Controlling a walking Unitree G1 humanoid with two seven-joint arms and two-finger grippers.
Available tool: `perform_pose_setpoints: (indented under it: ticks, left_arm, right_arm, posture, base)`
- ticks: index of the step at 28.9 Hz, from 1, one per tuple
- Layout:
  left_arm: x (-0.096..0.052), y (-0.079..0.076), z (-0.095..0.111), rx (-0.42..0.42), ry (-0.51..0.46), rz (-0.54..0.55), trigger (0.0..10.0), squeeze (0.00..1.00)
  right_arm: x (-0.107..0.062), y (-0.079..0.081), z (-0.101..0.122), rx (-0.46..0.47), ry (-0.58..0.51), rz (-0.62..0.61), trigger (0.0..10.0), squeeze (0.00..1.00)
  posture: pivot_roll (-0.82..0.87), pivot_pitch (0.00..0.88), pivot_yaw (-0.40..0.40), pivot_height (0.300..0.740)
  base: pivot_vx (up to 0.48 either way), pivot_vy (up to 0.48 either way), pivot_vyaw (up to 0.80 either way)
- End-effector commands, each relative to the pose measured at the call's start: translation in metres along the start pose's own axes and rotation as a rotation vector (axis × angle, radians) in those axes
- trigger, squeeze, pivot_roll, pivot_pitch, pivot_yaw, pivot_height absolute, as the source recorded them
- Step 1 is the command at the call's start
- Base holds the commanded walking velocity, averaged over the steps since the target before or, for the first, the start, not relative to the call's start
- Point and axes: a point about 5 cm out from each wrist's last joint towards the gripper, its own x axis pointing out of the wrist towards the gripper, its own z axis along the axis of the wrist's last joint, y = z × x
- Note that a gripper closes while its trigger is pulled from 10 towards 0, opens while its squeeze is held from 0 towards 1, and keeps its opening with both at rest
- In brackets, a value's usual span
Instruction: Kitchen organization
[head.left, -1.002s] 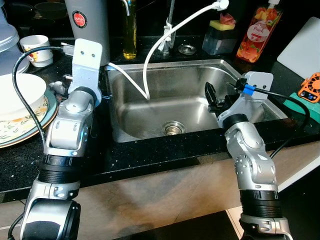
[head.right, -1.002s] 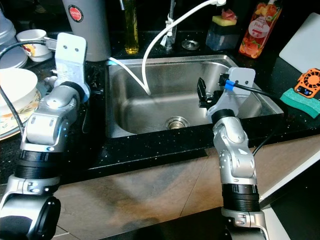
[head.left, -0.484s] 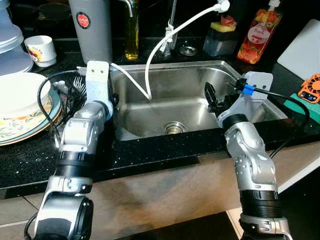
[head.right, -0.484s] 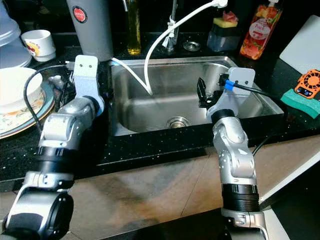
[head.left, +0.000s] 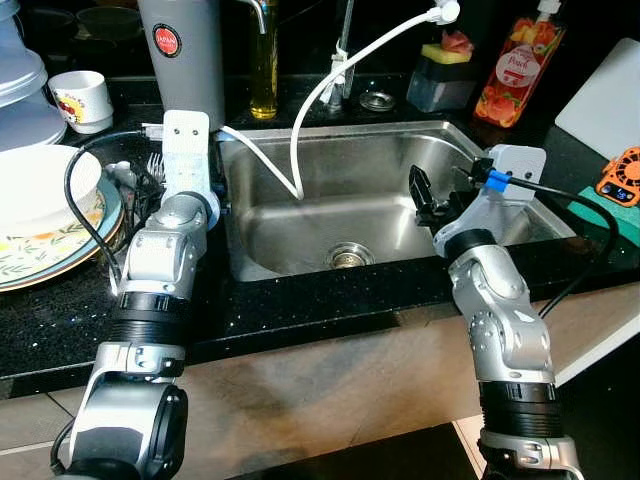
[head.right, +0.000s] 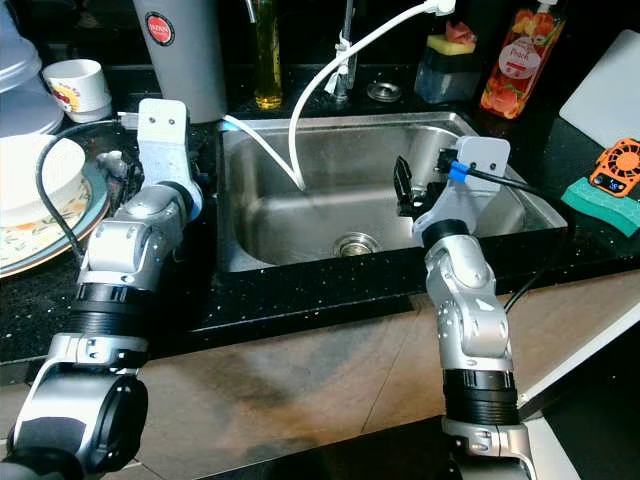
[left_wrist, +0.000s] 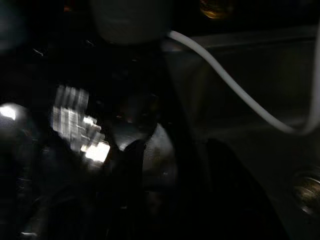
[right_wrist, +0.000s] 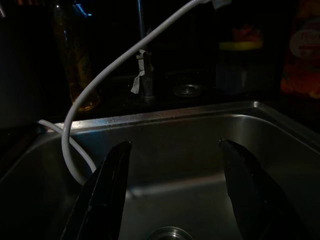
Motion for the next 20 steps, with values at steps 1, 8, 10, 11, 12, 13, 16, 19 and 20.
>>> perform_pose_setpoints:
  ticks: [1, 8, 10, 11, 12, 13, 16, 19, 20]
  left_arm:
    - [-0.008, 0.008, 0.019, 0.109, -0.158, 0.057, 10.0, 0.0]
    - [-0.022, 0.028, 0.029, 0.309, -0.202, -0.024, 10.0, 0.0]
    - [-0.027, 0.035, 0.033, 0.381, -0.22, -0.043, 10.0, 0.0]
    - [-0.029, 0.042, 0.035, 0.41, -0.214, -0.03, 10.0, 0.0]
    - [-0.031, 0.05, 0.036, 0.44, -0.205, -0.012, 10.0, 0.0]
    - [-0.031, 0.05, 0.036, 0.44, -0.205, -0.012, 10.0, 0.0]
    - [-0.05, 0.072, 0.024, 0.642, -0.123, -0.055, 10.0, 0.0]
    - [-0.061, 0.082, 0.02, 0.68, -0.088, -0.066, 10.0, 1.0]
    - [-0.061, 0.082, 0.02, 0.68, -0.088, -0.066, 10.0, 1.0]
  right_arm:
    - [-0.002, -0.001, 0.001, 0.003, -0.001, -0.003, 10.0, 0.0]
    - [-0.002, -0.001, 0.0, 0.003, 0.002, -0.002, 10.0, 0.0]
    - [-0.002, -0.001, 0.0, 0.002, 0.002, -0.003, 10.0, 0.0]
    - [-0.002, -0.002, 0.0, 0.002, 0.002, -0.004, 10.0, 0.0]
    - [-0.002, -0.002, 0.0, 0.002, 0.003, -0.005, 10.0, 0.0]
    - [-0.002, -0.002, 0.0, 0.002, 0.003, -0.005, 10.0, 0.0]
    - [-0.003, -0.002, -0.002, 0.007, 0.009, -0.005, 10.0, 0.0]
    - [-0.002, 0.0, -0.004, 0.013, 0.016, 0.004, 10.0, 0.0]
    - [-0.002, 0.0, -0.004, 0.013, 0.016, 0.004, 10.0, 0.0]
  posture:
    - [0.09, 0.059, -0.026, 0.74]
    - [0.1, 0.063, -0.028, 0.74]
    - [0.1, 0.063, -0.028, 0.74]
    - [0.1, 0.063, -0.028, 0.74]
    - [0.1, 0.063, -0.028, 0.74]
    - [0.1, 0.063, -0.028, 0.74]
    - [0.13, 0.074, -0.031, 0.74]
    - [0.15, 0.077, -0.042, 0.74]
    - [0.15, 0.077, -0.042, 0.74]
  base:
    - [0.0, 0.0, 0.0]
    - [0.0, 0.0, 0.0]
    - [0.0, 0.0, 0.0]
    - [0.0, 0.0, 0.0]
    - [0.0, 0.0, 0.0]
    - [0.0, 0.0, 0.0]
    - [0.0, 0.0, 0.0]
    - [0.0, 0.0, 0.0]
    - [0.0, 0.0, 0.0]
